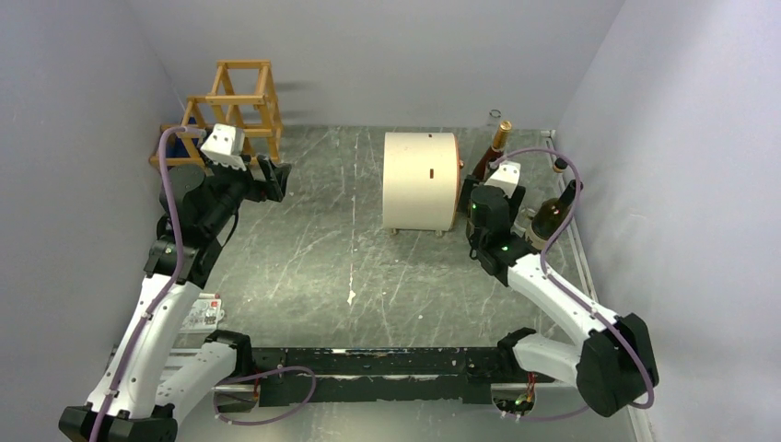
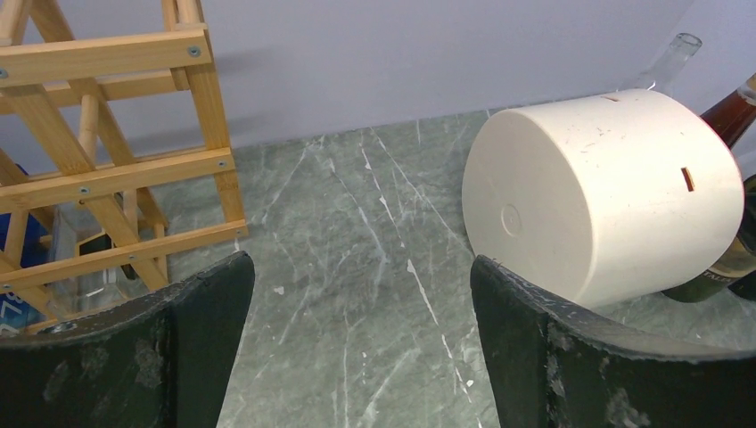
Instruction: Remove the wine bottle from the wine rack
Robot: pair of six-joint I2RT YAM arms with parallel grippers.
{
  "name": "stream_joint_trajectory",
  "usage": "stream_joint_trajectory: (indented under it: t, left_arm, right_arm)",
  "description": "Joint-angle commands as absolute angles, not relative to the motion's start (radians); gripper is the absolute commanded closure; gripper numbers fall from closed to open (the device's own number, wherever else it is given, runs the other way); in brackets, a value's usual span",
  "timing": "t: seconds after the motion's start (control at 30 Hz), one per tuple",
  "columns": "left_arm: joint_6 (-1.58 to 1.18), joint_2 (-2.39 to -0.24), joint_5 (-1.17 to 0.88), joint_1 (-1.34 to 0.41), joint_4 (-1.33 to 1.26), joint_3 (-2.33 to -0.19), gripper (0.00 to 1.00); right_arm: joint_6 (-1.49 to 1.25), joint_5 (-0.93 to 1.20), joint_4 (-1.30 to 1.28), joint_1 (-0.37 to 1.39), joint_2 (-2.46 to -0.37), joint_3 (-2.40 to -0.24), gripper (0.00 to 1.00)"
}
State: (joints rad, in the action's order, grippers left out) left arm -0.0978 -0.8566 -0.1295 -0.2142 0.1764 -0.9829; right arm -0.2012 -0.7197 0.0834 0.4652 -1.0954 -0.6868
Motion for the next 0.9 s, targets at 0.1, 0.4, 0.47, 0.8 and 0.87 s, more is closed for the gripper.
stream_joint_trajectory:
  t: [0.1,0.4,0.47,0.8,0.87]
  left_arm:
    - [-0.067,-0.841,-0.085,-0.245,0.177,-0.976,0.05]
    - [-0.063,-0.844,-0.074,-0.256,0.177,-0.973,0.04]
    - [-0.061,-0.845,-0.082,-0.255,0.175,-0.972,0.04]
    - [-0.070,-0.844,-0.088,-0.253,0.161,-0.959,0.03]
    - [-0.074,-0.851,-0.090,-0.249,0.156,-0.952,0.03]
  right_arm:
    - [-0.263,-0.693,0.340,0.380,-1.139,-0.650,1.00]
    - [-0.258,-0.666,0.386,0.368,-1.171,-0.590,0.99]
    - [-0.270,-0.666,0.365,0.369,-1.176,-0.587,0.91]
    - [-0.271,-0.599,0.265,0.368,-1.101,-0.565,0.11]
    - [-0.285,-0.605,0.216,0.368,-1.071,-0.579,0.01]
